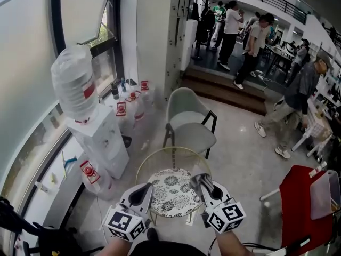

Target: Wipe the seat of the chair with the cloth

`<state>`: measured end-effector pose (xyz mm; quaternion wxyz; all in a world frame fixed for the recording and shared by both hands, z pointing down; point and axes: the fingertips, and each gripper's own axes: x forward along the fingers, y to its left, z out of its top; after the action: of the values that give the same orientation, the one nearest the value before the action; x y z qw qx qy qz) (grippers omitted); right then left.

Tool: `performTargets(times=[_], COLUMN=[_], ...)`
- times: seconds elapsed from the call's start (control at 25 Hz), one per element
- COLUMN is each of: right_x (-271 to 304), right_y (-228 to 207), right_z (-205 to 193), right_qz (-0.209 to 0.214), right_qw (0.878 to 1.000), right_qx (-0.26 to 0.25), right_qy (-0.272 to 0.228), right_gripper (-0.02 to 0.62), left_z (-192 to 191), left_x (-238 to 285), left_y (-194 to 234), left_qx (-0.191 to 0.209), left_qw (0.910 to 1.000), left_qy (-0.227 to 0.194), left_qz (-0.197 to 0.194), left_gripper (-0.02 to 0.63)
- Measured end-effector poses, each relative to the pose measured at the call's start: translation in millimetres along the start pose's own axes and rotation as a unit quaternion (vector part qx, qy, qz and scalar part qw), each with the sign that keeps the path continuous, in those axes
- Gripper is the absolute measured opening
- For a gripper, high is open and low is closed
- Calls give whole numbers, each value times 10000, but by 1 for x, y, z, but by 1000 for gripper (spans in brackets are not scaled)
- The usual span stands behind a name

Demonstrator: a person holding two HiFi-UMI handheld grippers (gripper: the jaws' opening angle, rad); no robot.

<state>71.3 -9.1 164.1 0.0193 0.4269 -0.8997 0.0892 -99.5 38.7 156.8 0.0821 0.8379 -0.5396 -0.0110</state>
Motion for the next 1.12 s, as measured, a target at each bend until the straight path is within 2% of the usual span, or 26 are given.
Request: performTargets(times=[0.36, 0.68, 0.96, 1.12], right_x=[43, 76, 99, 116], right_y=[9, 4, -17, -29], right_z=[-15, -38, -85, -124], right_qz=[-225, -10, 283, 436], right_qw=[9995, 9990, 9963, 9931], right_qx=[76, 111, 278, 385], right_qy=[209, 430, 757, 1021], right_gripper=[21, 21, 21, 21], left_z=[-11, -35, -79, -115], left_x=[8, 29, 52, 67], left_y=[45, 65, 61, 68], left_qx=[-124, -271, -388, -474], left_qw=[9994, 9985, 9958, 9931], left_qy=[216, 457, 830, 1064], left_qz=[-238, -162, -41, 132], left_gripper=[7, 6, 6, 7])
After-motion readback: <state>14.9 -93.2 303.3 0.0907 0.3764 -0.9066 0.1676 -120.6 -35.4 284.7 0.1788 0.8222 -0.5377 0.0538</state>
